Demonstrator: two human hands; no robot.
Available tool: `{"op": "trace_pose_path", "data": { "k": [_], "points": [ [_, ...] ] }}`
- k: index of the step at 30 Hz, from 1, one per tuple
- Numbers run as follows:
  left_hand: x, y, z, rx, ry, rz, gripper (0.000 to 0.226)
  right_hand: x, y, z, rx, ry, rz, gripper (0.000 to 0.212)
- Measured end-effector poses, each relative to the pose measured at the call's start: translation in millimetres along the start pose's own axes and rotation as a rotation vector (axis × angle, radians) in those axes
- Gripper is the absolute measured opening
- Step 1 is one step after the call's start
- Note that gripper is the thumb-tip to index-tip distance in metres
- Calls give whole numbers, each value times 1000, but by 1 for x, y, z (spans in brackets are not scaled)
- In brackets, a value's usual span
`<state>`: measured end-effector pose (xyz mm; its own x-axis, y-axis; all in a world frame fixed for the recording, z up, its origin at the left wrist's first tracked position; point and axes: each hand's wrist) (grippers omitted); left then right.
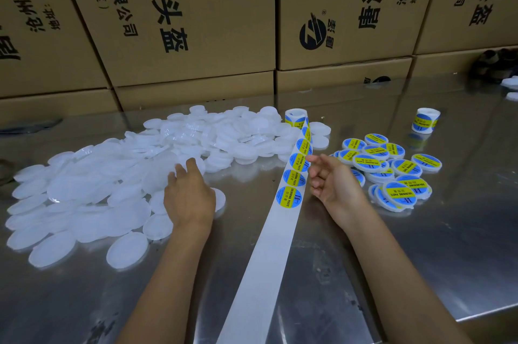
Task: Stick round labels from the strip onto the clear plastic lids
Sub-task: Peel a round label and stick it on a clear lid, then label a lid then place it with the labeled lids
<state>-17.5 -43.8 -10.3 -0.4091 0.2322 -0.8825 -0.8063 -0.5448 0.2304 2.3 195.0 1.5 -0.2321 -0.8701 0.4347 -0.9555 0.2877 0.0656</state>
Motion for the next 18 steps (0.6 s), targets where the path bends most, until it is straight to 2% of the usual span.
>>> {"op": "trace_pose_path", "data": {
  "k": [5,11,15,18],
  "points": [
    [-5,1,-1,-26,-163,46,41,4,-2,1,-10,-88,-26,21],
    [-7,6,-5,1,-347,87,47,6,0,3,-16,-162,-43,23],
    [-13,7,-2,-10,-535,125,34,8,0,6,-39,-235,-63,23],
    [-20,6,5,-25,-776,0,20,13,-3,8,-78,-255,-98,21]
  ]
}}
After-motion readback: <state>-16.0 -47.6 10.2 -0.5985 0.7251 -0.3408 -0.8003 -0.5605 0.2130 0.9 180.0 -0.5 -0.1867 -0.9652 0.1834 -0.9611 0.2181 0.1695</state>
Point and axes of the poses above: each hand's wrist, its own y-axis towards the middle knuckle, its own x-axis out of the palm, z = x × y, and after that the axes turned 15 degrees about -x, right-handed
